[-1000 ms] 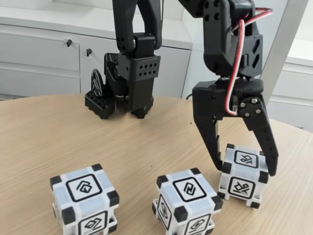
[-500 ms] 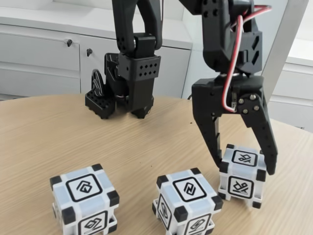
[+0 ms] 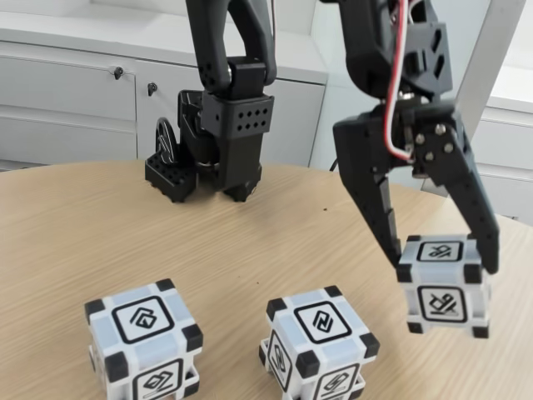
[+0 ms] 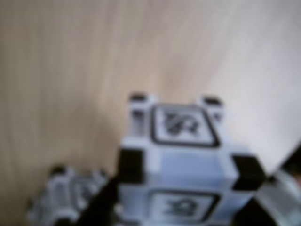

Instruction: Stack cubes from left to right.

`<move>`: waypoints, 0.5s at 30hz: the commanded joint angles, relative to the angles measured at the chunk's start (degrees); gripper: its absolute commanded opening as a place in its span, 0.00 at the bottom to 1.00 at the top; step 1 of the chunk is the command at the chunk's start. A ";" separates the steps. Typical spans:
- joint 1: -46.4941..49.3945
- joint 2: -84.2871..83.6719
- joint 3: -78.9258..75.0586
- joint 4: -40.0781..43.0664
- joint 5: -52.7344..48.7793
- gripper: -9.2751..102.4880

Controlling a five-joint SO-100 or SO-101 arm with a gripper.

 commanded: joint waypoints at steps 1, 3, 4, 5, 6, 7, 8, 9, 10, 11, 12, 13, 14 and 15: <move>1.32 4.92 -1.76 0.00 0.79 0.22; 3.16 6.86 -1.32 0.00 1.93 0.22; 4.39 7.73 -1.23 0.00 2.46 0.22; 5.45 8.44 -1.23 0.00 2.99 0.22; 6.59 8.88 -1.32 0.00 3.34 0.22; 7.91 9.23 -1.58 0.00 3.69 0.22; 9.32 9.32 -1.67 0.00 4.04 0.22; 10.90 9.40 -1.85 0.00 4.39 0.22; 12.48 9.40 -1.85 0.00 4.66 0.22; 14.15 9.49 -1.85 0.00 4.92 0.22; 15.82 9.49 -1.93 -0.09 5.27 0.22; 17.23 9.49 -2.02 -0.18 5.36 0.22; 18.54 9.49 -2.02 -0.44 5.54 0.22; 19.78 9.76 -2.02 -0.53 5.89 0.22</move>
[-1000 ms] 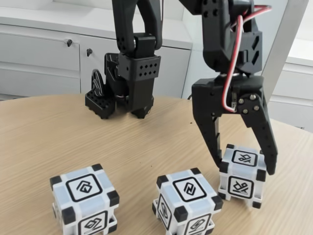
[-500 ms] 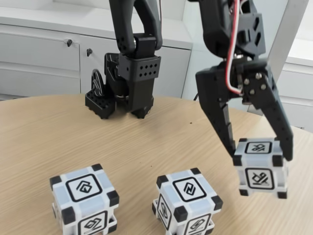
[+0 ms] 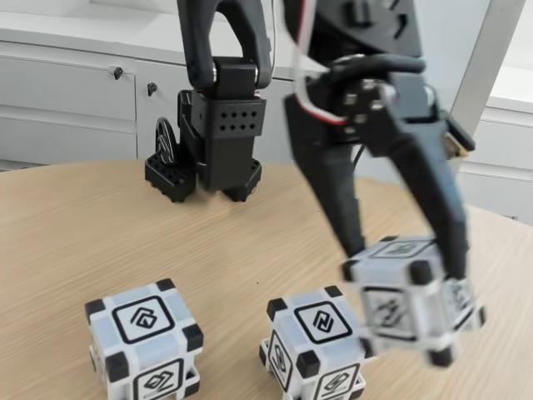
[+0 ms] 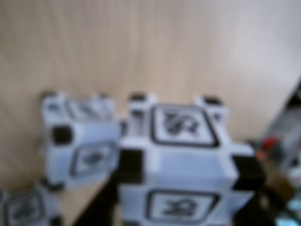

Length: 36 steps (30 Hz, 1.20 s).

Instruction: Stack cubes from left to right.

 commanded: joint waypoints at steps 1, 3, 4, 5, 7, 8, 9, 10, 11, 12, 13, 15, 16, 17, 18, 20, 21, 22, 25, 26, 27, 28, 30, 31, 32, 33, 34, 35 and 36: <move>3.96 3.16 -2.11 -0.62 1.32 0.22; 5.71 4.48 -2.11 -0.70 2.46 0.22; 6.42 5.54 -2.20 -0.79 3.25 0.22; 6.86 6.68 -2.20 -0.79 4.04 0.22; 7.12 9.76 -2.20 -0.79 5.80 0.22; 7.12 11.43 -2.20 -0.79 6.59 0.22; 7.12 13.01 -2.11 -0.44 7.12 0.22; 7.12 14.33 -2.11 -0.18 7.73 0.22; 7.21 15.56 -2.11 -0.18 8.09 0.22; 7.29 16.52 -1.85 -0.18 8.26 0.22; 7.29 17.31 -1.49 -0.18 8.35 0.22; 7.38 18.28 -1.32 -0.18 8.35 0.22; 7.56 18.28 -1.32 -0.18 8.35 0.22; 8.35 18.28 -1.32 -0.18 8.53 0.22; 9.58 18.19 -1.32 -0.18 8.96 0.22; 12.74 18.02 -1.32 -0.18 9.49 0.22; 14.24 17.93 -1.32 -0.18 9.32 0.22; 15.64 17.93 -1.32 -0.18 9.14 0.22; 18.28 18.37 -1.32 -0.18 7.91 0.21; 18.72 18.37 -1.23 -0.09 7.47 0.21; 18.81 18.37 -1.23 -0.09 7.29 0.21; 18.98 18.37 -1.14 0.00 7.21 0.21; 18.98 18.19 -1.05 0.00 7.29 0.21; 19.07 17.84 -1.05 0.00 7.47 0.21; 19.07 17.49 -1.05 0.00 7.47 0.21; 19.07 17.23 -0.97 0.00 7.47 0.21; 19.07 17.05 -0.97 0.09 7.47 0.21; 19.16 16.96 -0.88 0.26 7.38 0.21; 19.60 16.96 -0.88 0.79 7.03 0.21</move>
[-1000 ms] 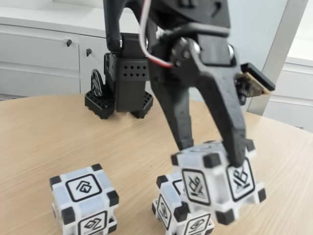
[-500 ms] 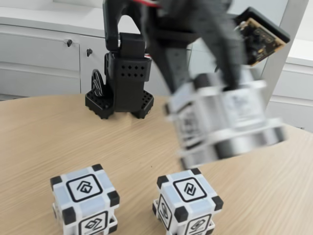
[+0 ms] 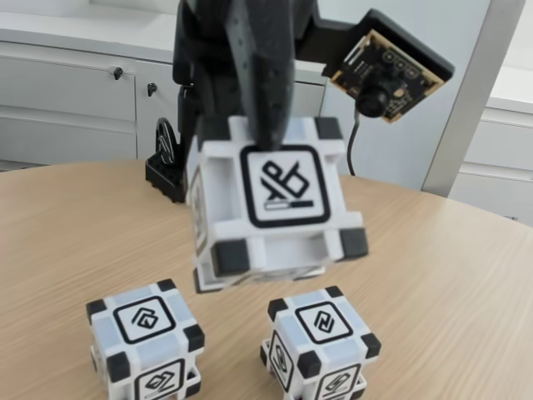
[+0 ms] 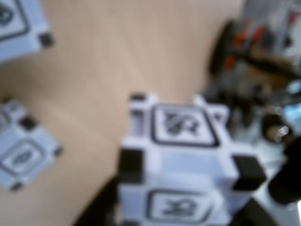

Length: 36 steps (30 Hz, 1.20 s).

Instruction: Stack cubes from left to right.

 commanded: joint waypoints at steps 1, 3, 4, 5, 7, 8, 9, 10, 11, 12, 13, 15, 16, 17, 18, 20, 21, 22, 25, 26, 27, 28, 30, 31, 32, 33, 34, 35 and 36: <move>1.58 0.62 -0.88 1.23 -0.97 0.21; 2.99 0.70 -0.97 3.78 -2.29 0.22; 3.52 0.70 -0.97 5.36 -2.99 0.22; 3.87 0.70 -0.97 6.94 -3.69 0.21; 4.13 0.70 -0.97 9.23 -4.57 0.21; 4.13 0.70 -0.97 10.02 -4.92 0.21; 4.13 0.70 -0.97 10.46 -5.01 0.21; 4.13 0.70 -0.97 10.72 -5.01 0.21; 4.22 0.62 -0.97 10.81 -5.01 0.21; 4.39 0.53 -0.97 10.90 -5.01 0.21; 4.75 0.53 -0.97 10.90 -5.10 0.21; 6.24 0.53 -0.97 10.90 -5.45 0.21; 6.94 0.53 -0.97 10.90 -5.71 0.21; 7.73 0.53 -0.97 10.90 -5.89 0.21; 8.44 0.53 -0.97 10.90 -5.98 0.22; 9.58 0.53 -0.97 10.90 -6.06 0.22; 9.93 0.53 -0.97 10.90 -6.15 0.22; 10.20 0.53 -0.97 10.90 -6.15 0.22; 10.20 0.00 -0.88 10.90 -6.15 0.22; 10.28 -0.53 -0.70 10.90 -6.33 0.22; 10.28 -1.14 -0.09 10.90 -7.03 0.22; 10.28 -1.58 0.70 10.90 -7.82 0.22; 10.28 -2.02 2.72 10.90 -9.14 0.22; 10.37 -2.02 3.69 10.81 -9.67 0.22; 10.37 -2.02 4.31 10.81 -9.84 0.22; 10.37 -1.85 4.75 10.81 -10.02 0.22; 10.37 -1.58 4.83 10.81 -10.02 0.22; 10.37 -1.14 4.83 10.81 -9.84 0.22; 10.55 -0.97 4.83 10.81 -9.76 0.22</move>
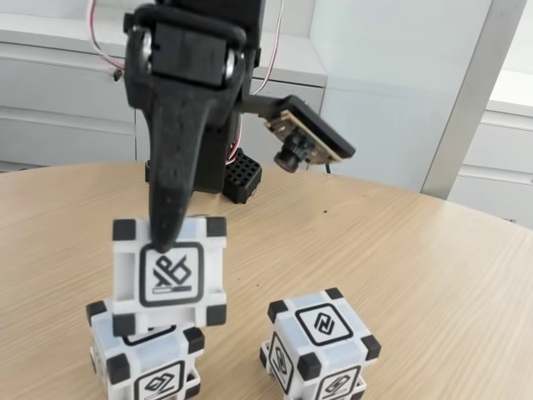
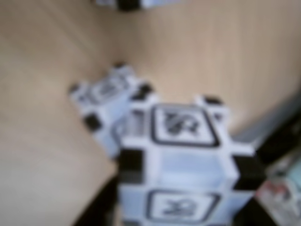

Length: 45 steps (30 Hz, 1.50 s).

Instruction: Stack cubes from left to right.

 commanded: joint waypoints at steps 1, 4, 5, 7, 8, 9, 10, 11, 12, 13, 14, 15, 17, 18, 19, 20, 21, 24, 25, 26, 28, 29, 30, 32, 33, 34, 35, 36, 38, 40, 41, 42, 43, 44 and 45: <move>1.05 1.05 -0.62 0.00 -0.09 0.22; 2.11 1.05 -0.62 0.00 -0.18 0.22; 2.37 1.05 -0.62 0.00 -0.18 0.22; 2.72 1.05 -0.70 0.09 -0.35 0.22; 2.72 1.05 -0.70 0.09 -0.35 0.22; 2.72 1.14 -0.70 0.09 -0.35 0.22; 2.72 1.14 -0.70 0.09 -0.35 0.22; 2.72 1.14 -0.70 0.09 -0.35 0.22; 2.72 1.14 -0.70 0.09 -0.35 0.22; 2.72 1.14 -0.70 0.09 -0.35 0.22; 2.72 1.14 -0.70 0.09 -0.44 0.22; 2.72 1.14 -0.62 0.09 -0.53 0.22; 2.72 1.14 -0.62 0.18 -0.97 0.22; 2.72 1.14 -0.62 0.18 -0.97 0.22; 2.72 1.14 -0.62 0.18 -0.97 0.22; 2.72 1.23 -0.62 0.18 -0.97 0.22; 2.72 1.23 -0.62 0.18 -0.88 0.22; 2.72 1.23 -0.62 0.18 -0.44 0.23; 2.72 1.23 -0.62 0.18 -0.44 0.23; 2.72 1.14 -0.62 0.09 -0.44 0.23; 2.72 1.14 -0.62 0.09 -0.53 0.23; 2.72 1.14 -0.62 0.09 -0.53 0.23; 2.72 1.14 -0.62 0.09 -0.70 0.23; 2.72 1.14 -0.62 0.09 -0.79 0.23; 2.72 1.14 -0.62 0.09 -0.88 0.23; 2.72 1.14 -0.62 0.09 -0.88 0.23; 2.72 1.14 -0.62 0.09 -0.79 0.23; 2.72 1.14 -0.62 0.09 -0.79 0.23; 2.72 1.14 -0.62 0.09 -0.70 0.23; 2.72 1.14 -0.62 0.09 -0.70 0.23; 2.72 1.14 -0.62 0.09 -0.62 0.23; 2.72 1.14 -0.62 0.09 -0.62 0.23; 2.72 1.14 -0.62 0.09 -0.62 0.23; 2.72 1.14 -0.62 0.09 -0.53 0.23; 2.72 1.14 -0.62 0.09 -0.53 0.23</move>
